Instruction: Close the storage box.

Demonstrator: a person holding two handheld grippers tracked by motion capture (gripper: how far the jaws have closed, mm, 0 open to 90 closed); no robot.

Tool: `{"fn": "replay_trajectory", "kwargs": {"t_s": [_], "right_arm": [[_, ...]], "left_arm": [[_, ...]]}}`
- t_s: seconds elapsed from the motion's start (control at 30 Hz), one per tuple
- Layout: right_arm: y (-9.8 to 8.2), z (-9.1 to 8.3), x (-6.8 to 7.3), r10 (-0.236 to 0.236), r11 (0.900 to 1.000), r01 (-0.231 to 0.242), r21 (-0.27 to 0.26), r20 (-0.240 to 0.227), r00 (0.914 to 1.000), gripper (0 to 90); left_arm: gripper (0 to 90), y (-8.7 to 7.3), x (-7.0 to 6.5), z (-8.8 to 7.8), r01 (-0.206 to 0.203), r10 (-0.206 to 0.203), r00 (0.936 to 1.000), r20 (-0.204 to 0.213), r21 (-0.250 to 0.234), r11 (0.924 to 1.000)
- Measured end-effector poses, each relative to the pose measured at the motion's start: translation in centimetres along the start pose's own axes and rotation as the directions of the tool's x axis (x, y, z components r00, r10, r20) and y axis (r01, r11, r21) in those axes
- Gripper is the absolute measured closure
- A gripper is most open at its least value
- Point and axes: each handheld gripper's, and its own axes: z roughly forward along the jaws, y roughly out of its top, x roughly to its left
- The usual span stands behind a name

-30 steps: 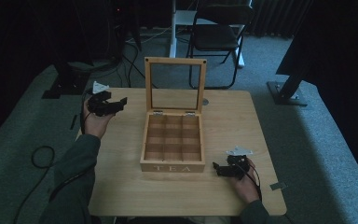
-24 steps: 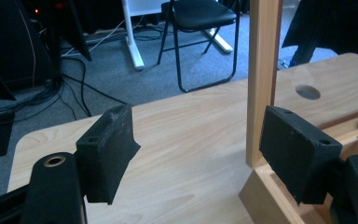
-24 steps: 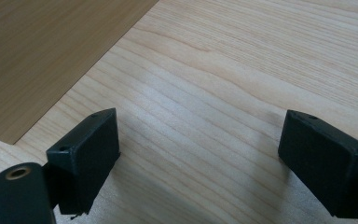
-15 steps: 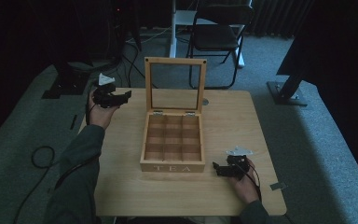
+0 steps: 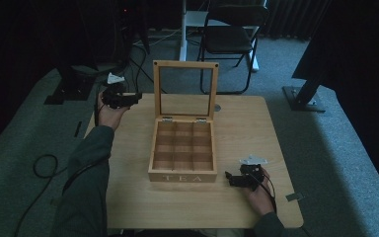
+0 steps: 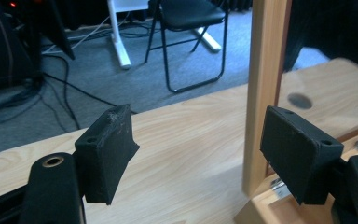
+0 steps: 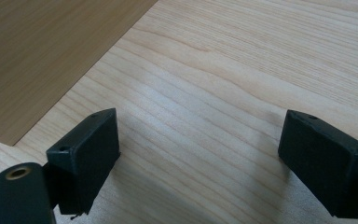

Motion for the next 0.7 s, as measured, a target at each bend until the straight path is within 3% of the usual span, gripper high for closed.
{"fn": "replay_trajectory", "kwargs": {"t_s": [0.27,0.57,0.7], "right_arm": [[0.0,0.0,0.0,0.000,1.000,0.000,0.000,0.001,1.0000,11.9],[0.0,0.0,0.0,0.002,1.000,-0.002,0.000,0.001,1.0000,11.9],[0.0,0.0,0.0,0.002,1.000,-0.002,-0.001,0.003,1.0000,11.9]], "left_arm": [[26.6,0.9,-1.5,1.3,-0.023,0.023,0.9989,0.041,0.005,0.9997],[26.6,1.9,-3.6,3.9,-0.054,0.052,0.9940,0.096,0.015,0.9984],[27.6,1.9,-4.2,5.1,-0.063,0.058,0.9923,0.110,0.041,0.9971]]}}
